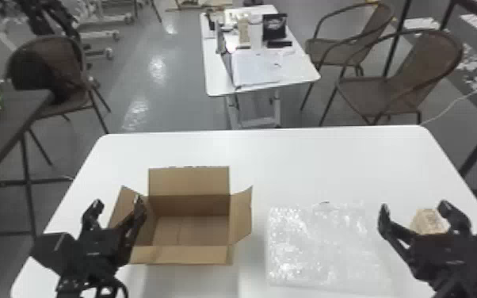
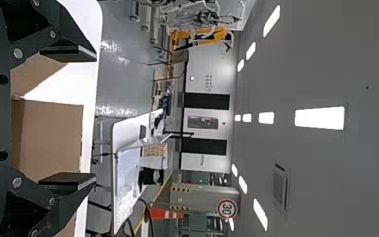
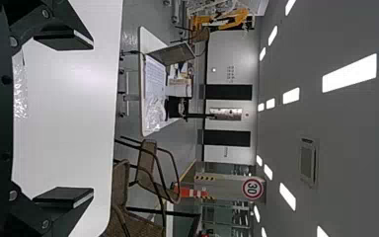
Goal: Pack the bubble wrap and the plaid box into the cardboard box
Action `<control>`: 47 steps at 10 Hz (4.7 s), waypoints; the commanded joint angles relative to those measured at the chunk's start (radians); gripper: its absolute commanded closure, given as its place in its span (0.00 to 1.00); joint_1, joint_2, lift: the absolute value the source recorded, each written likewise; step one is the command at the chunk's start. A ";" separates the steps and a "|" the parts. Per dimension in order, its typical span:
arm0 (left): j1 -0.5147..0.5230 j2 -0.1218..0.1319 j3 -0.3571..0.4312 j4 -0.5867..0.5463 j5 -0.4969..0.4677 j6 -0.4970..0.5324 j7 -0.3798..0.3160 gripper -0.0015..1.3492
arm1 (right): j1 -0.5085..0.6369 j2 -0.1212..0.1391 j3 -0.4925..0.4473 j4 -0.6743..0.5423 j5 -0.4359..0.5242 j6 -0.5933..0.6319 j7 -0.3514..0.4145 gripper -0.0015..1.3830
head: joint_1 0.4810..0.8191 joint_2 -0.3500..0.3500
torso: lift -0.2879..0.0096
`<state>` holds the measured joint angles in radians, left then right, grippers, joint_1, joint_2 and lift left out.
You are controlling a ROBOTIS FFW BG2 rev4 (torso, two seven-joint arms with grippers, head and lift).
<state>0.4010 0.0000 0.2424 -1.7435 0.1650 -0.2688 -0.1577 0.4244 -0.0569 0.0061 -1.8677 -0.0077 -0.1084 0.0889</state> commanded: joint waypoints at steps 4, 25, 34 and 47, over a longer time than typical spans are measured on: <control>-0.111 -0.003 0.183 0.124 0.133 0.128 -0.232 0.31 | -0.012 -0.009 0.009 0.005 -0.003 0.009 0.002 0.17 | 0.63 0.80 | 0.91; -0.169 -0.003 0.202 0.167 0.208 0.359 -0.258 0.83 | -0.022 -0.011 0.011 0.018 -0.014 0.035 0.023 0.17 | 0.63 0.82 | 0.91; -0.180 -0.003 0.198 0.190 0.203 0.341 -0.301 0.83 | -0.075 -0.011 0.012 -0.025 -0.024 0.251 0.021 0.17 | 0.63 0.80 | 0.91; -0.202 -0.003 0.161 0.194 0.179 0.349 -0.301 0.83 | -0.691 0.000 0.074 0.272 -0.649 1.573 -0.489 0.16 | 0.63 0.85 | 0.91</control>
<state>0.2021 0.0000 0.4087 -1.5501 0.3440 0.0790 -0.4584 -0.2481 -0.0555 0.0918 -1.6382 -0.5721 1.4575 -0.3926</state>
